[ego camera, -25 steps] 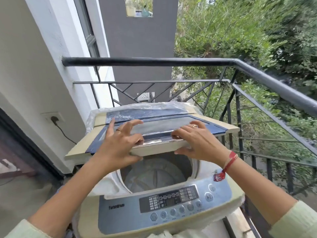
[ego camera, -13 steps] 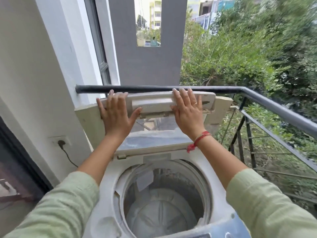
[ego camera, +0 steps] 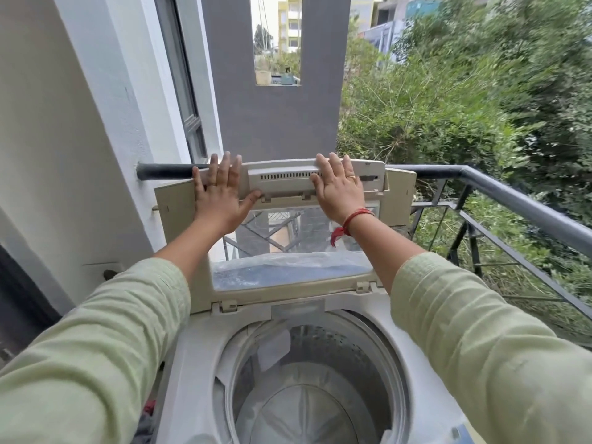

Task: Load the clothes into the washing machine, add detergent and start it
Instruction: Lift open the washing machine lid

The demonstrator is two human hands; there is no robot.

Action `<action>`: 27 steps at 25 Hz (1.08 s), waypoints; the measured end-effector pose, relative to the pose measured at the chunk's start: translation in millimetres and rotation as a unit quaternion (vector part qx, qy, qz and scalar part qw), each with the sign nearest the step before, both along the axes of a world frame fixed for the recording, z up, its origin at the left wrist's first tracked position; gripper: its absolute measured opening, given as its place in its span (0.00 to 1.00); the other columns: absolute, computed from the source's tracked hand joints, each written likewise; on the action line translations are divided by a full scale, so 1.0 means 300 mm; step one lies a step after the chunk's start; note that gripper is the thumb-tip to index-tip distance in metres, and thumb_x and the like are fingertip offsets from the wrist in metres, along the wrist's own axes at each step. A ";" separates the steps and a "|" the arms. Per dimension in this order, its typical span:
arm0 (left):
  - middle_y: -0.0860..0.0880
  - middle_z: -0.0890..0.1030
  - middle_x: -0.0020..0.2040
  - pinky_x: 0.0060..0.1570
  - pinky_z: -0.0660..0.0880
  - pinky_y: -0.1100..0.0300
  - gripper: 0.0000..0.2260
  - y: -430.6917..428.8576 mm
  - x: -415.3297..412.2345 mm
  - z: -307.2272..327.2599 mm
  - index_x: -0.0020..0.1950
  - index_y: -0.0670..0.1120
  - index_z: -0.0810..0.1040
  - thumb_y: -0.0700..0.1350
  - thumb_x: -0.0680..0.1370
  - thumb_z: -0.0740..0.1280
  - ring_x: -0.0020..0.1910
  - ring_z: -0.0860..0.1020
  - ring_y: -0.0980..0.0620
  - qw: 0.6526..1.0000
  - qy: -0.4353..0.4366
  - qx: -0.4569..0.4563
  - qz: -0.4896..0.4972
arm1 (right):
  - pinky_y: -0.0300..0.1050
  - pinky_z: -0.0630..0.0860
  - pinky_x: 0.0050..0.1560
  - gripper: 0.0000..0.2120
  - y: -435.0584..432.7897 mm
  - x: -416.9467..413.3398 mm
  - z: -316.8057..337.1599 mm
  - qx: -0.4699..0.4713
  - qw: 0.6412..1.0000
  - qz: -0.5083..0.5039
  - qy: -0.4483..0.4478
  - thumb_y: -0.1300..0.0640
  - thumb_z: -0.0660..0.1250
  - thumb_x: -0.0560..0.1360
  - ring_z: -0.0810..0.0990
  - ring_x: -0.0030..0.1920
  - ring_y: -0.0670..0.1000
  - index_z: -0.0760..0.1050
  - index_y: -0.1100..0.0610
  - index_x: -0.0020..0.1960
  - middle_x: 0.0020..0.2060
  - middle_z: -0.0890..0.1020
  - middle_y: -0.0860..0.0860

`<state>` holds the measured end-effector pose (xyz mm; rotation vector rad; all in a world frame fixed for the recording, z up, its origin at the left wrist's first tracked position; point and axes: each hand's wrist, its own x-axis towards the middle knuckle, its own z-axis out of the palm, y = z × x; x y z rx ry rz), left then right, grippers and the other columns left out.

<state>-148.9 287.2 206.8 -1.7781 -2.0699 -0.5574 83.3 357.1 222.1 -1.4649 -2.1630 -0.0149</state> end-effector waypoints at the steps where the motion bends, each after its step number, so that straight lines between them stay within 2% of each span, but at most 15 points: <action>1: 0.50 0.35 0.77 0.69 0.31 0.41 0.37 0.000 -0.002 0.006 0.76 0.51 0.35 0.68 0.75 0.46 0.74 0.33 0.50 1.000 0.000 -0.011 -0.001 | 0.58 0.50 0.75 0.24 0.003 -0.004 -0.002 -0.005 1.000 0.001 0.006 0.42 0.43 0.81 0.44 0.77 0.53 0.49 0.45 0.76 0.77 0.51 0.49; 4: 0.50 0.31 0.75 0.67 0.29 0.42 0.43 -0.026 -0.005 0.018 0.74 0.51 0.30 0.72 0.72 0.49 0.73 0.31 0.49 0.999 0.018 -0.040 -0.011 | 0.56 0.47 0.75 0.25 -0.003 0.006 -0.004 -0.014 1.000 0.014 0.012 0.42 0.43 0.81 0.41 0.77 0.53 0.47 0.46 0.76 0.77 0.49 0.49; 8: 0.48 0.33 0.76 0.68 0.33 0.40 0.45 -0.088 -0.002 0.050 0.75 0.51 0.32 0.70 0.72 0.55 0.74 0.33 0.48 0.998 0.034 -0.061 -0.010 | 0.55 0.46 0.76 0.26 -0.039 0.035 -0.012 0.011 0.999 0.029 0.019 0.42 0.44 0.81 0.40 0.77 0.54 0.46 0.46 0.77 0.77 0.48 0.50; 14: 0.47 0.48 0.78 0.69 0.37 0.36 0.38 -0.217 0.112 -0.051 0.77 0.52 0.46 0.56 0.74 0.65 0.76 0.43 0.46 0.995 -0.001 0.060 -0.077 | 0.57 0.48 0.75 0.27 -0.099 0.098 -0.018 0.051 0.998 0.046 0.007 0.45 0.47 0.81 0.42 0.77 0.54 0.44 0.48 0.77 0.77 0.45 0.53; 18: 0.47 0.37 0.77 0.67 0.34 0.35 0.42 -0.242 0.159 -0.121 0.75 0.55 0.34 0.59 0.75 0.63 0.74 0.33 0.47 0.999 0.016 -0.017 -0.027 | 0.62 0.46 0.73 0.27 -0.133 0.139 -0.046 0.063 0.998 0.020 -0.004 0.48 0.49 0.81 0.43 0.77 0.54 0.42 0.47 0.77 0.77 0.45 0.52; 21: 0.46 0.32 0.76 0.67 0.36 0.33 0.42 -0.231 0.160 -0.107 0.72 0.56 0.29 0.59 0.76 0.61 0.73 0.31 0.46 0.999 0.025 -0.044 -0.010 | 0.62 0.47 0.74 0.29 -0.137 0.141 -0.049 0.046 0.999 0.016 -0.016 0.48 0.50 0.81 0.41 0.77 0.54 0.39 0.48 0.77 0.77 0.43 0.52; 24: 0.46 0.35 0.76 0.68 0.36 0.34 0.42 -0.230 0.162 -0.109 0.75 0.54 0.34 0.57 0.75 0.63 0.74 0.34 0.45 0.999 0.010 -0.018 -0.029 | 0.61 0.47 0.74 0.30 -0.151 0.136 -0.046 0.051 0.999 0.014 -0.013 0.46 0.50 0.81 0.41 0.77 0.54 0.38 0.48 0.77 0.77 0.42 0.53; 27: 0.46 0.43 0.78 0.70 0.39 0.37 0.40 -0.237 0.170 -0.125 0.77 0.52 0.42 0.55 0.74 0.65 0.76 0.40 0.46 0.996 -0.027 0.060 -0.065 | 0.59 0.46 0.75 0.30 -0.187 0.142 -0.058 0.077 0.996 0.031 0.011 0.44 0.51 0.80 0.43 0.77 0.53 0.42 0.49 0.77 0.77 0.45 0.53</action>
